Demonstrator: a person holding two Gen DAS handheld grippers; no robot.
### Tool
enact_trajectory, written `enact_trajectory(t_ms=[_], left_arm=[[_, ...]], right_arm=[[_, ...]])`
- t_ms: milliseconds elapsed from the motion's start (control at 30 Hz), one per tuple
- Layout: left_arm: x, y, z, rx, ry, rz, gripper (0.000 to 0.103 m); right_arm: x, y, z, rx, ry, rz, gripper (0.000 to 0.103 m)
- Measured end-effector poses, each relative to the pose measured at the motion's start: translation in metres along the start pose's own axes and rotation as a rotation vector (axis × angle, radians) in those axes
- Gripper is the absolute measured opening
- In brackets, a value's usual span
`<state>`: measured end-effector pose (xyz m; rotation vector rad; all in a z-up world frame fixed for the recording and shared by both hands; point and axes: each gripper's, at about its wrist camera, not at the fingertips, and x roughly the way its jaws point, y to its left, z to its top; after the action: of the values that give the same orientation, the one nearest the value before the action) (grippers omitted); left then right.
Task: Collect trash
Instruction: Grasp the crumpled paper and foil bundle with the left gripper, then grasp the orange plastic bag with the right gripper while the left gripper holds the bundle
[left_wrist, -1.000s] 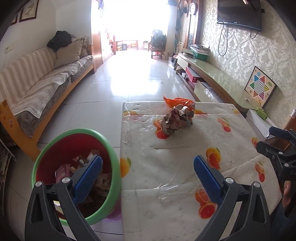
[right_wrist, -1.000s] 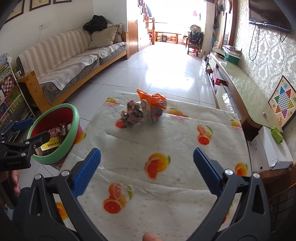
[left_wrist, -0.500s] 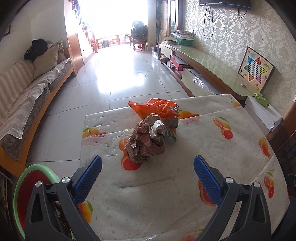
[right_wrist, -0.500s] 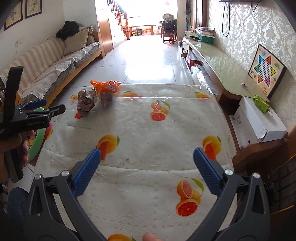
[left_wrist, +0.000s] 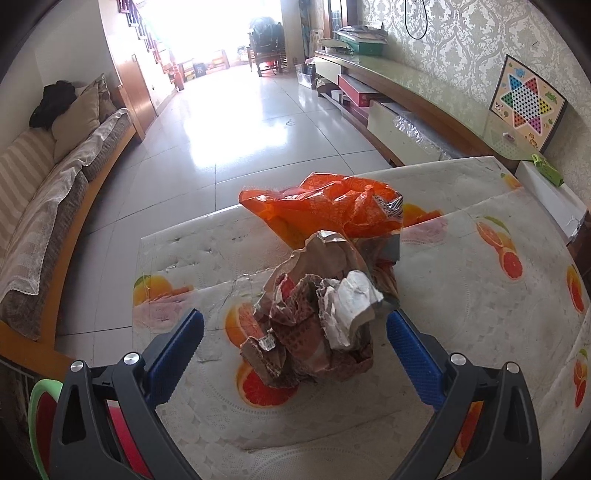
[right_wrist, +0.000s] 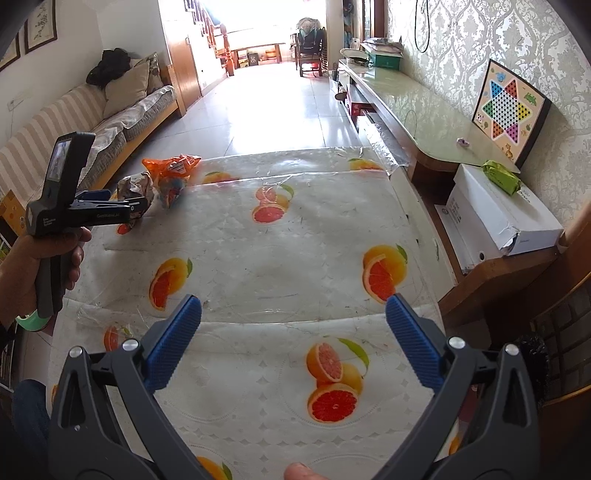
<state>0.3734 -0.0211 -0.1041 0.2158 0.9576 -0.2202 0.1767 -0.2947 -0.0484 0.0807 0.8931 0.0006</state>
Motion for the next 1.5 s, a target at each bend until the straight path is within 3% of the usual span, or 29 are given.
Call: enact_trajectory(t_ms=[133, 300, 500, 567, 767, 1000, 1233, 1500], left_arm=[[0.007, 0.004, 0.004, 0.016, 0.014, -0.001, 0.094], [0.018, 0.007, 0.003, 0.009, 0.045, -0.018, 0.067], [0.007, 0.006, 0.0, 0.01, 0.018, -0.023, 0.045], [-0.003, 0.004, -0.003, 0.023, 0.007, -0.025, 0.041], [-0.033, 0.013, -0.023, -0.004, -0.029, -0.037, 0.039], [-0.077, 0.025, -0.057, -0.063, -0.075, -0.033, 0.039], [-0.114, 0.026, -0.085, -0.112, -0.122, -0.06, 0.039], [-0.135, 0.033, -0.108, -0.135, -0.14, -0.082, 0.039]], right_arm=[[0.001, -0.001, -0.002, -0.001, 0.007, -0.003, 0.098], [0.001, -0.001, -0.003, 0.003, 0.008, -0.009, 0.098], [-0.002, -0.001, -0.005, -0.004, 0.007, -0.018, 0.098], [-0.003, 0.0, -0.005, -0.006, 0.006, -0.021, 0.098], [0.001, 0.013, 0.003, -0.029, 0.001, -0.001, 0.098], [0.021, 0.06, 0.048, -0.111, -0.046, 0.054, 0.098], [0.072, 0.127, 0.102, -0.273, -0.041, 0.061, 0.098], [0.128, 0.175, 0.142, -0.321, 0.009, 0.093, 0.098]])
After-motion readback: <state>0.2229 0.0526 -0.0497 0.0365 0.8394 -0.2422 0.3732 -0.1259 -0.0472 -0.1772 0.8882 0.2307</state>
